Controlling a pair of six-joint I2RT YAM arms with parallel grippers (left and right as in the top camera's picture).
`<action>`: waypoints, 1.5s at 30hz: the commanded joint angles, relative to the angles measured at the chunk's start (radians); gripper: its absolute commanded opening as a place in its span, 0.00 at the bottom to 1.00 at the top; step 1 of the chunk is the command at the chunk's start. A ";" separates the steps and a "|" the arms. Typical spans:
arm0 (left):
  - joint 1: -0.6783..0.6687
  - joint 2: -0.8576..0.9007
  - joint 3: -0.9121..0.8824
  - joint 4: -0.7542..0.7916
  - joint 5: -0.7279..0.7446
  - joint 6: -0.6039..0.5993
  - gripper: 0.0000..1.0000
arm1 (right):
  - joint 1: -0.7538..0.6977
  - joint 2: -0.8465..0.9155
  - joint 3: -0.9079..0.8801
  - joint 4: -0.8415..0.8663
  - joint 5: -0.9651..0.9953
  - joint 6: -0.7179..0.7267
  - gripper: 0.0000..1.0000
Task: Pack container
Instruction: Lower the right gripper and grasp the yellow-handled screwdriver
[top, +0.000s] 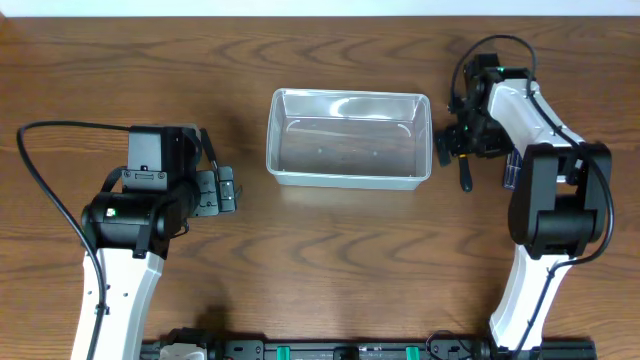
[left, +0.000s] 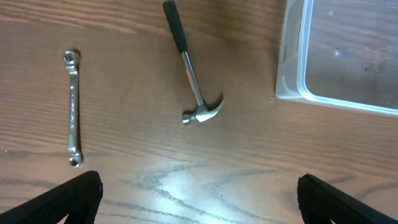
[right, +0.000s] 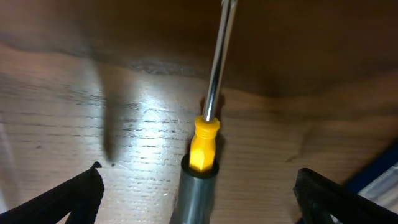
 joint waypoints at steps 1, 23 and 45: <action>0.000 0.000 0.024 -0.005 -0.015 0.013 0.98 | -0.001 0.011 -0.007 0.000 -0.003 -0.007 0.99; 0.000 0.000 0.024 -0.005 -0.016 0.013 0.98 | -0.047 0.012 -0.191 0.108 -0.008 0.007 0.89; 0.000 0.000 0.024 -0.006 -0.015 0.013 0.98 | -0.047 0.012 -0.191 0.102 -0.008 0.020 0.23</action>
